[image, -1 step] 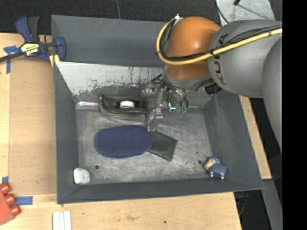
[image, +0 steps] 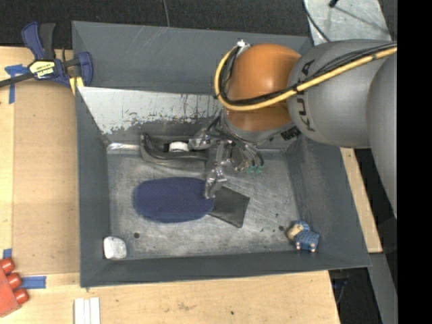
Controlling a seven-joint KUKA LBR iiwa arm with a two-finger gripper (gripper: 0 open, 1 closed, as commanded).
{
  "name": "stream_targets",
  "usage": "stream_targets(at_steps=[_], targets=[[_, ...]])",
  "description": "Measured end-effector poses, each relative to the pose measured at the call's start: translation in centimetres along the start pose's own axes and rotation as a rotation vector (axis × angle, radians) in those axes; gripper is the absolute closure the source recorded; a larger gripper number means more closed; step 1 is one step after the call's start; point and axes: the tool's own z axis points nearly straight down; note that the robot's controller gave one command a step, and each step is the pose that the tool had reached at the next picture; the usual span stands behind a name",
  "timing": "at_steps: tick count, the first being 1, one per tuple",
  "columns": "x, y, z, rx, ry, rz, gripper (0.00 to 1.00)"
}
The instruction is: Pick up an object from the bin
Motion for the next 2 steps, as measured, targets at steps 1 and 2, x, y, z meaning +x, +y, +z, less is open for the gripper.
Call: stream_targets(at_steps=[1, 2], targets=[[-0.6, 0.0, -0.5, -0.002, -0.029, 0.003, 1.0], [-0.5, 1.7, -21.6, 0.002, 0.009, -0.549, 1.0]])
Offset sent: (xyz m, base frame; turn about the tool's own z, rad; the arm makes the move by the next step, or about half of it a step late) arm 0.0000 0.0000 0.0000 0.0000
